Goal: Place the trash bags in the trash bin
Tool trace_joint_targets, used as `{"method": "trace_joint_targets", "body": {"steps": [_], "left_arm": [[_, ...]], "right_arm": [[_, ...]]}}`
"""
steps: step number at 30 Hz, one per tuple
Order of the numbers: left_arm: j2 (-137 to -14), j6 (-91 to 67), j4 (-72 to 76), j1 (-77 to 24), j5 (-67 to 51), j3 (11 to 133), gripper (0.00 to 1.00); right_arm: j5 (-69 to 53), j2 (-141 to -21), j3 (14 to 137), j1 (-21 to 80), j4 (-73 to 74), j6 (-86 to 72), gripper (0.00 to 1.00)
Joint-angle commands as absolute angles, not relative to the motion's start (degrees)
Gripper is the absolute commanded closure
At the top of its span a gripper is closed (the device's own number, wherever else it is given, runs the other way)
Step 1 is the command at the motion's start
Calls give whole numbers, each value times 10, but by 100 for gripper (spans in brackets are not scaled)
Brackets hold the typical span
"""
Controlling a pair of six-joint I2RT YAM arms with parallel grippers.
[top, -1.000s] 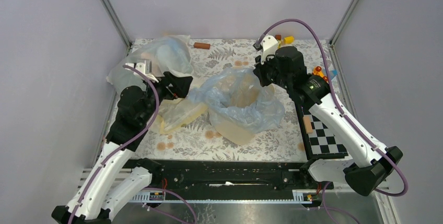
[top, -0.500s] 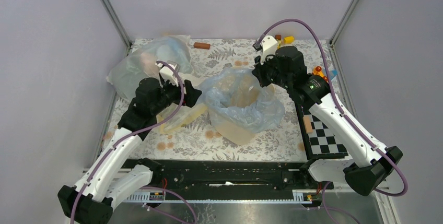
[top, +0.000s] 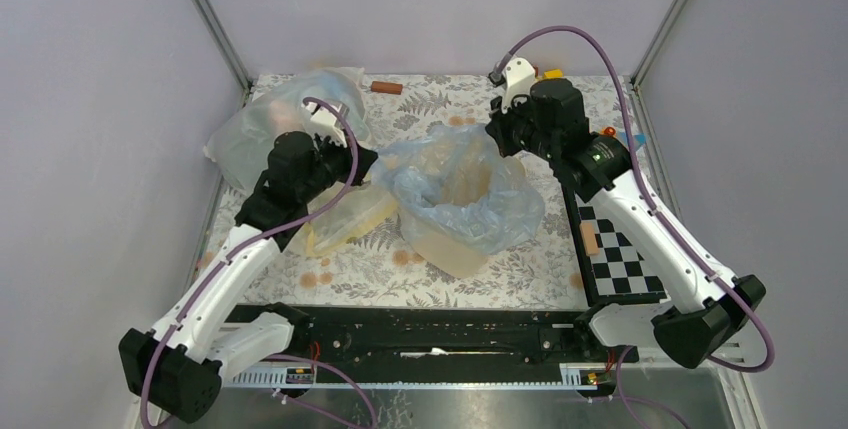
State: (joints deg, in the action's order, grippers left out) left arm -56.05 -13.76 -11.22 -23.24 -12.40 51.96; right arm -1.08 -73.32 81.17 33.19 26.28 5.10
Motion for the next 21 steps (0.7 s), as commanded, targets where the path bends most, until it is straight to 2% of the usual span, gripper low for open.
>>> {"method": "trace_joint_targets", "body": {"steps": [1, 12, 21], "left_arm": [[-578, -192, -29, -231, -117, 542, 100], [-706, -239, -78, -231, -69, 608, 100], [-748, -261, -49, -235, -84, 572, 100]], "right_arm": [[-8, -759, 854, 317, 245, 45, 100], [-65, -839, 915, 265, 269, 21, 97], [-176, -896, 898, 216, 279, -19, 95]]}}
